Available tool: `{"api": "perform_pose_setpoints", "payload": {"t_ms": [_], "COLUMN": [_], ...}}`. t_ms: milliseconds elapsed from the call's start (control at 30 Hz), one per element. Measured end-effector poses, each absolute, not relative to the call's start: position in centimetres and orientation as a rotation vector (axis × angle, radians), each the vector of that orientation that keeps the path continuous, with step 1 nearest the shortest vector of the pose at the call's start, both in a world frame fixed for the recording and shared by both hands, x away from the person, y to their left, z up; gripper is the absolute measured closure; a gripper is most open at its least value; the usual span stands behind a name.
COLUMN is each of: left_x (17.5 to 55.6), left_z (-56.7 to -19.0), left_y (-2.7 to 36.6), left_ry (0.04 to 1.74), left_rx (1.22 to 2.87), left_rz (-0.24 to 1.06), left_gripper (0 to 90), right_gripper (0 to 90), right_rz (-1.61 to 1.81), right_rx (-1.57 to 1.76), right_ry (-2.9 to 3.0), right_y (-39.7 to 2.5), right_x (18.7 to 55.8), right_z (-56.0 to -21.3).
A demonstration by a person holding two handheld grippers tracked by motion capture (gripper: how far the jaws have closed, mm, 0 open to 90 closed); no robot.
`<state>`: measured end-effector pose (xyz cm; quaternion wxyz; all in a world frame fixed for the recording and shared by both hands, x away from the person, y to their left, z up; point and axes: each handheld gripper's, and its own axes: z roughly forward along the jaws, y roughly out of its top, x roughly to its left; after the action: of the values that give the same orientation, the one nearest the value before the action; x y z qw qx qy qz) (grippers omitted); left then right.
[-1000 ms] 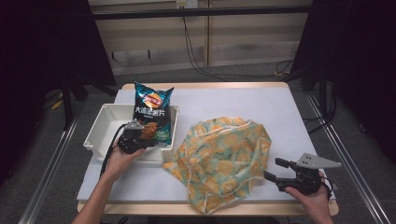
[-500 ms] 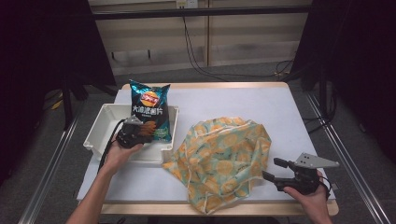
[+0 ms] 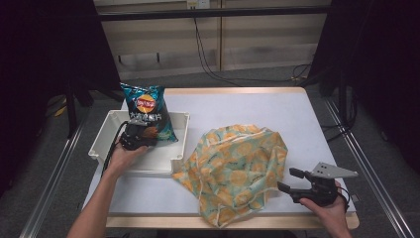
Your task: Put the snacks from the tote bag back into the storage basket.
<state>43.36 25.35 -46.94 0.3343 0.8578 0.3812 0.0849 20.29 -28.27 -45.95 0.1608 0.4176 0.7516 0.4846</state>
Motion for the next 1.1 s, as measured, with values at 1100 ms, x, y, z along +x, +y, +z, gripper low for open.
{"api": "perform_pose_setpoints", "payload": {"t_ms": [1100], "left_x": [37.0], "left_z": [-43.5], "left_y": [24.7], "left_ry": [0.858], "left_rx": [1.955], "left_rz": [0.284], "left_gripper": [63.9], "right_gripper": [27.7], "right_rz": [1.39], "right_rx": [1.207], "right_ry": [2.119], "right_y": [-28.8], "right_x": [19.9], "right_z": [-45.7]}}
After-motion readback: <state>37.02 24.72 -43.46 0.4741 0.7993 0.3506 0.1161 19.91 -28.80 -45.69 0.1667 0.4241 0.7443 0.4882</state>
